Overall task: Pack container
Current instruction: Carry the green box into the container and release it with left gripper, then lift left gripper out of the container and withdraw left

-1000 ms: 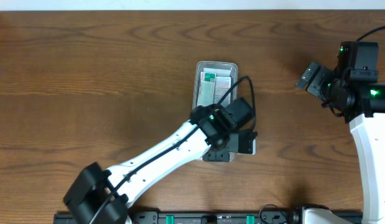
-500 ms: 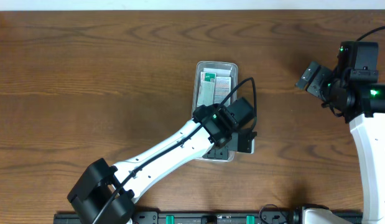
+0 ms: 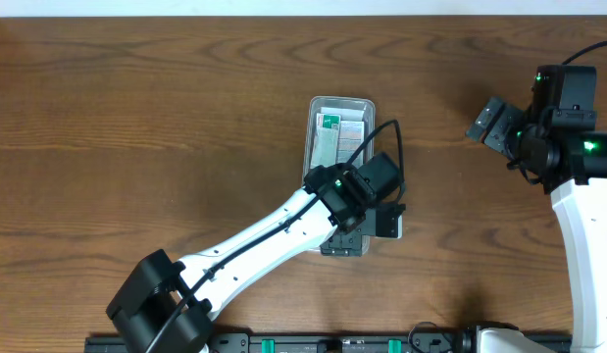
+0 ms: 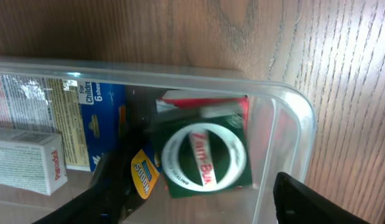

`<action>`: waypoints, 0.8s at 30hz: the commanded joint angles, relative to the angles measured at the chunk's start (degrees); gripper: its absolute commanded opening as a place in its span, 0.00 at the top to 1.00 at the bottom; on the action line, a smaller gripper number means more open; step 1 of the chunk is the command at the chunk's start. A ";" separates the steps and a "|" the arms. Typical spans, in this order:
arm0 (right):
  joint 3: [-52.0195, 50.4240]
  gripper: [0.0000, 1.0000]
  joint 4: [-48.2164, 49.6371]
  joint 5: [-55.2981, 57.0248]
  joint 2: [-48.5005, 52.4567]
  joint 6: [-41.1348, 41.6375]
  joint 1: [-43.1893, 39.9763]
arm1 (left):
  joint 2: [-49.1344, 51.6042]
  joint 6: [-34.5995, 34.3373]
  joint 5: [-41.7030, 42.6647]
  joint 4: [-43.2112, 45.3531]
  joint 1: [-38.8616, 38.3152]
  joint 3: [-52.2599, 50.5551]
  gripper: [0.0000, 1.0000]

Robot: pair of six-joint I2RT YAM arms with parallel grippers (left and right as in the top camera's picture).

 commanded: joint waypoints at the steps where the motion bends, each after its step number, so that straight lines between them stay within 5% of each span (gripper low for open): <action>1: 0.22 0.01 -0.07 0.17 0.15 -0.87 -0.15 | -1.92 -2.47 -0.66 -0.31 0.04 0.72 0.23; 14: 0.22 0.01 -0.07 0.17 0.15 -0.87 -0.15 | -20.04 -16.61 -2.60 -7.74 4.98 1.99 0.23; 24: 0.22 0.01 -0.07 0.17 0.15 -0.87 -0.15 | -37.18 -44.59 -8.22 -11.69 33.70 1.99 0.10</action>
